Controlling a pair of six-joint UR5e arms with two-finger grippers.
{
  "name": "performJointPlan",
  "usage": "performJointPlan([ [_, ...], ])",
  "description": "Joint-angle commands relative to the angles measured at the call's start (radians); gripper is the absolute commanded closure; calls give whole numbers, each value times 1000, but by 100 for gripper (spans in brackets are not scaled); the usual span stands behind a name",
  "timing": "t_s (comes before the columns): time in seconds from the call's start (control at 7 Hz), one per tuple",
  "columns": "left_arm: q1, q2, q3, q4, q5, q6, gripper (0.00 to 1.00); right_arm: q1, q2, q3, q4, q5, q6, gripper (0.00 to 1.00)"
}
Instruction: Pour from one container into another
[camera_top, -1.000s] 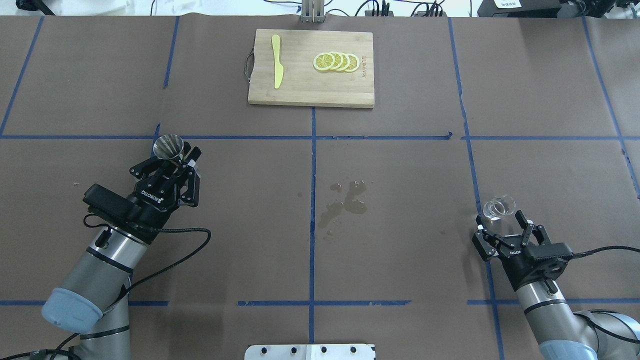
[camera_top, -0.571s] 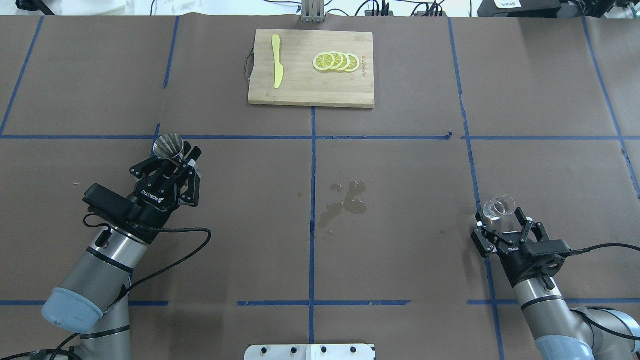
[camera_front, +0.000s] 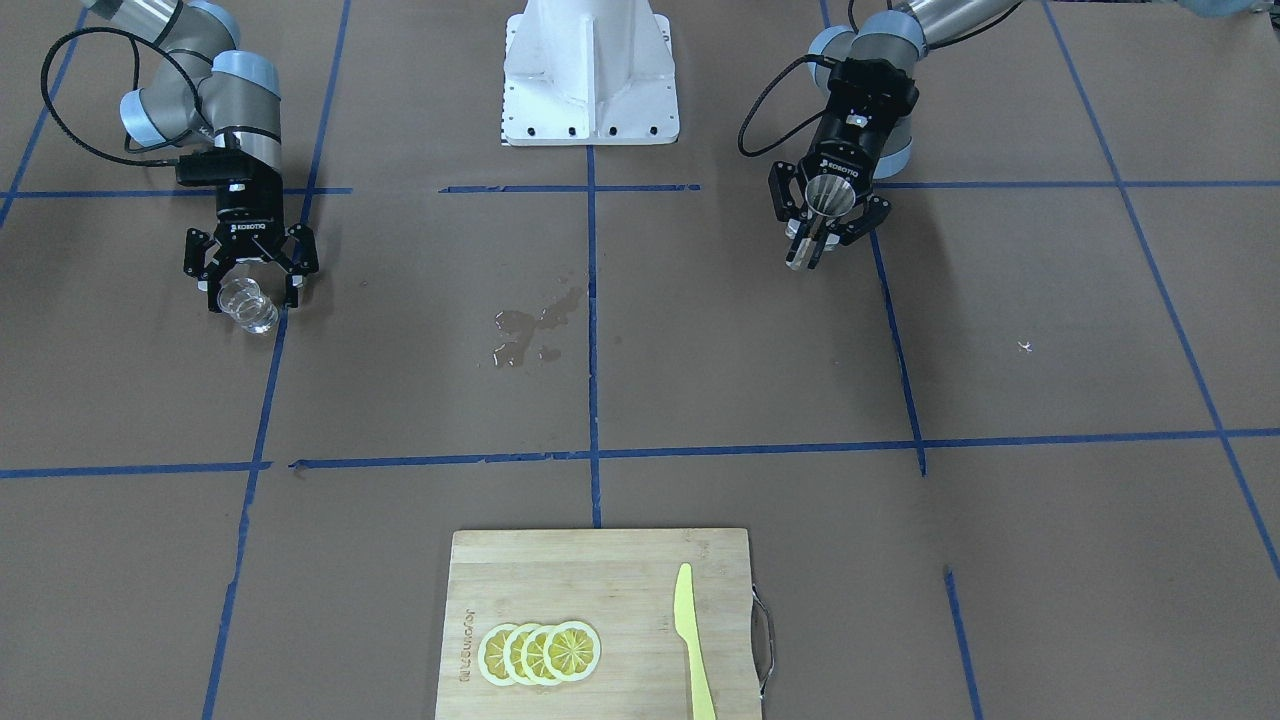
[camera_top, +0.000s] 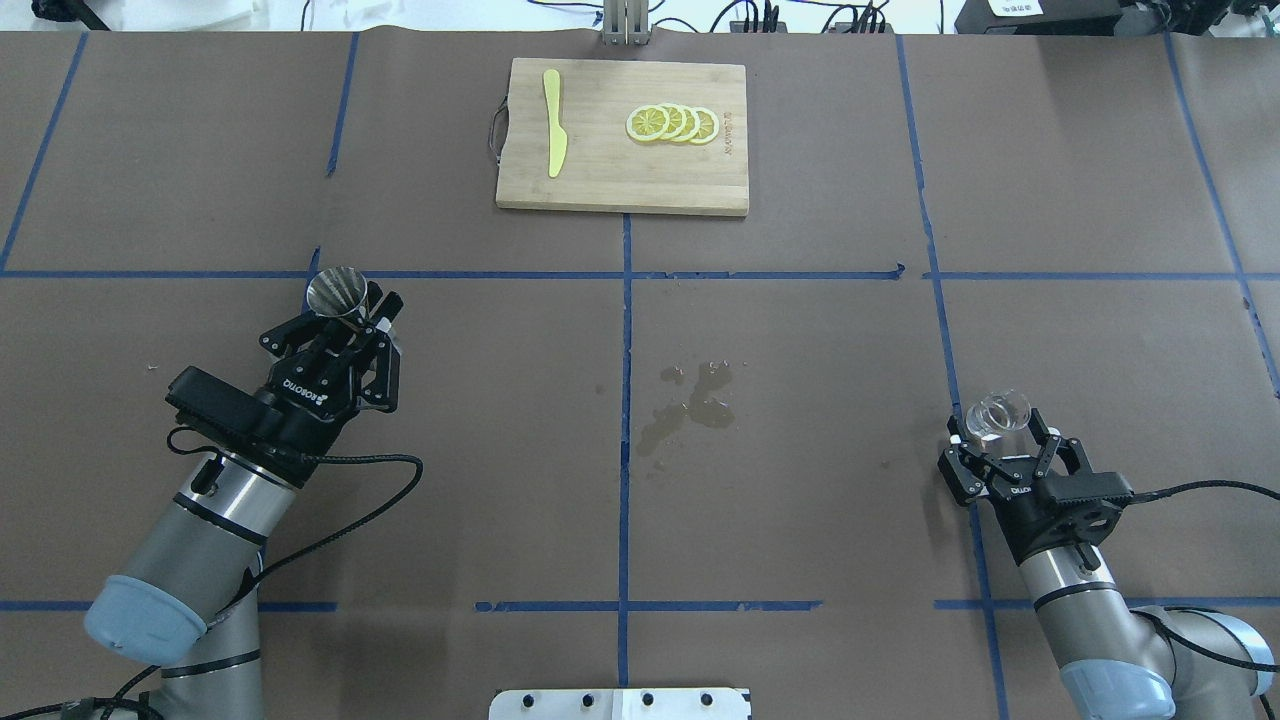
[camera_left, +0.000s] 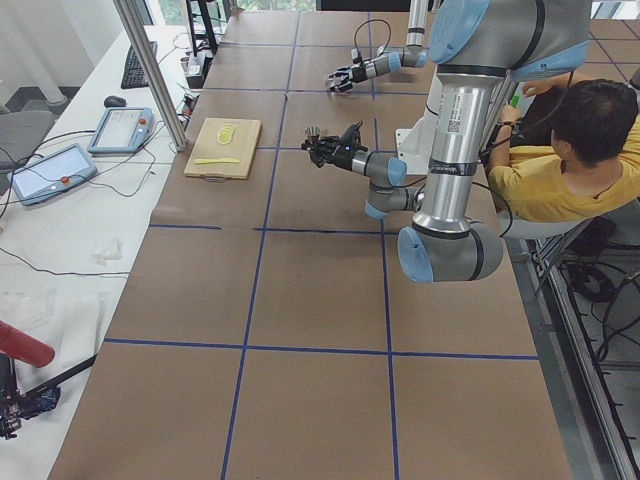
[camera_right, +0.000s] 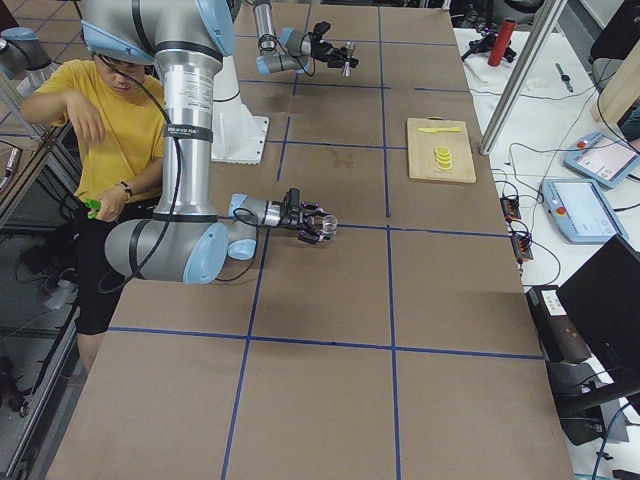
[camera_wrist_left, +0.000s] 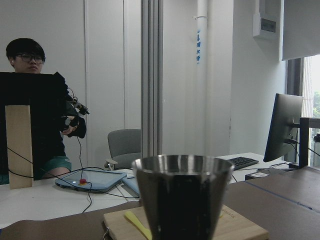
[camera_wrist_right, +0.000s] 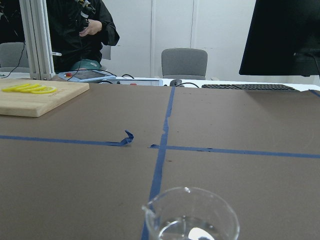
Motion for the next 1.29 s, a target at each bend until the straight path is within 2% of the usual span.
performJointPlan([
  [0.0, 0, 0, 0, 0, 0, 0, 100, 5, 1, -2, 0, 8, 4, 1],
  [0.71, 0, 0, 0, 0, 2, 0, 100, 13, 5, -20, -2, 28, 3, 2],
  [0.86, 0, 1, 0, 0, 2, 0, 100, 15, 15, -22, 0, 28, 3, 12],
  [1.0, 0, 0, 0, 0, 2, 0, 100, 16, 15, -36, 0, 28, 3, 29],
  [1.14, 0, 1, 0, 0, 2, 0, 100, 16, 15, -43, 0, 28, 3, 54],
])
